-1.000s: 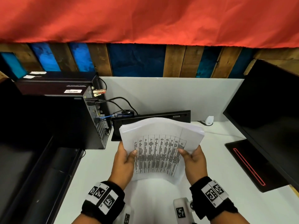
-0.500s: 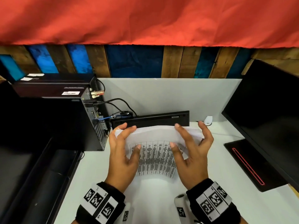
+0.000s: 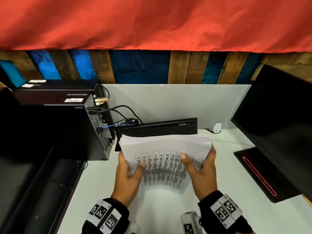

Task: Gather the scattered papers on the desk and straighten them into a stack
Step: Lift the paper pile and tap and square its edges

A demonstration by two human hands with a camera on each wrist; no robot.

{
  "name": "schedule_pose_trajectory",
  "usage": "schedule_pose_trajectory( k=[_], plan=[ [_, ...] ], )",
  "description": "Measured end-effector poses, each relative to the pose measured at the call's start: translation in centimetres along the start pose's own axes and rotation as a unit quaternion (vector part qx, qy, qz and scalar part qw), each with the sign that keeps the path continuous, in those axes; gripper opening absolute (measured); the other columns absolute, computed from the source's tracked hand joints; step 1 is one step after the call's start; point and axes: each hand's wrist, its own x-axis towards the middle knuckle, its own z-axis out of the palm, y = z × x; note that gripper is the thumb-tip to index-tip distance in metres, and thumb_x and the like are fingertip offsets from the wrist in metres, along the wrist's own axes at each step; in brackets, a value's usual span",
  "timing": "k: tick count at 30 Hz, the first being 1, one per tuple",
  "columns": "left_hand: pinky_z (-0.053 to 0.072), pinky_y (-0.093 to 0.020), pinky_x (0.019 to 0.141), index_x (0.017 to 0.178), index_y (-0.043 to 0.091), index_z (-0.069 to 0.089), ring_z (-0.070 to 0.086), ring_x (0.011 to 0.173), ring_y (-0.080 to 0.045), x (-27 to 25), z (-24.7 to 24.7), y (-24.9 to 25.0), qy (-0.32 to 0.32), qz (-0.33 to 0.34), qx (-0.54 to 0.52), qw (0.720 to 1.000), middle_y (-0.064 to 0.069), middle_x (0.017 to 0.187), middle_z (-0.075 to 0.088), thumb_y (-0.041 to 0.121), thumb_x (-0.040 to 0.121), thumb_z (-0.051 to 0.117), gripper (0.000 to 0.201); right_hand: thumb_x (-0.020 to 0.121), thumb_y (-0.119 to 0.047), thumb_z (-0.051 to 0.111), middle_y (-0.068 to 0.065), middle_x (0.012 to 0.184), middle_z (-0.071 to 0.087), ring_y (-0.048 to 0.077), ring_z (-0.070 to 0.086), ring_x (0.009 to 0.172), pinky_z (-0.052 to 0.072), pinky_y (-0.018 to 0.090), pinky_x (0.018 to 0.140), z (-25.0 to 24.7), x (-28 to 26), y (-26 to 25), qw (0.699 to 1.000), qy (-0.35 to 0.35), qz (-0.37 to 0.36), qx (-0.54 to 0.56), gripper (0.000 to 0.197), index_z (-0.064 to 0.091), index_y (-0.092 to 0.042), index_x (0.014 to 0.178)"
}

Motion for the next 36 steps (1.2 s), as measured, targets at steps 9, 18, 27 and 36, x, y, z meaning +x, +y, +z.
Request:
schedule_pose_trajectory(
  k=[9,18,27,36],
  plan=[
    [0.048,-0.034,0.099,0.118,0.037,0.046,0.062,0.110,-0.002,0.3,0.8,0.9,0.022,0.002,0.007,1.000,0.010,0.115,0.066,-0.009,0.092,0.049,0.053,0.091,-0.007,0.056,-0.009,0.097,0.070,-0.001,0.065,0.091,0.050,0.018,0.078,0.8,0.5,-0.5,0.999,0.027,-0.032,-0.016,0.033,0.053,-0.039,0.100],
    [0.046,-0.041,0.103,0.132,0.032,0.040,0.059,0.117,-0.013,-0.4,-0.8,-2.0,0.016,-0.072,0.061,0.995,0.006,0.120,0.064,0.035,0.080,0.068,0.059,0.084,-0.012,0.068,-0.003,0.103,0.071,0.011,0.067,0.097,0.054,0.036,0.089,-0.4,0.1,2.6,0.998,-0.022,0.061,-0.024,0.034,0.054,-0.032,0.107],
    [0.048,-0.019,0.094,0.123,0.037,0.042,0.061,0.110,0.001,0.6,-0.5,-0.9,0.019,-0.020,0.049,0.998,0.012,0.117,0.065,-0.002,0.093,0.051,0.049,0.084,0.004,0.062,-0.004,0.103,0.073,0.008,0.068,0.097,0.052,0.022,0.088,0.1,1.3,2.0,0.998,-0.002,0.052,0.038,0.040,0.057,-0.027,0.109],
    [0.038,-0.045,0.110,0.143,0.016,0.029,0.047,0.129,-0.023,-0.4,-0.9,-4.4,-0.021,-0.107,0.127,0.986,-0.006,0.136,0.053,0.022,0.087,0.066,0.068,0.075,0.007,0.072,0.002,0.102,0.074,0.011,0.070,0.095,0.053,0.038,0.093,0.0,-0.3,5.7,0.988,-0.058,0.141,0.018,0.044,0.060,-0.018,0.110]
  ],
)
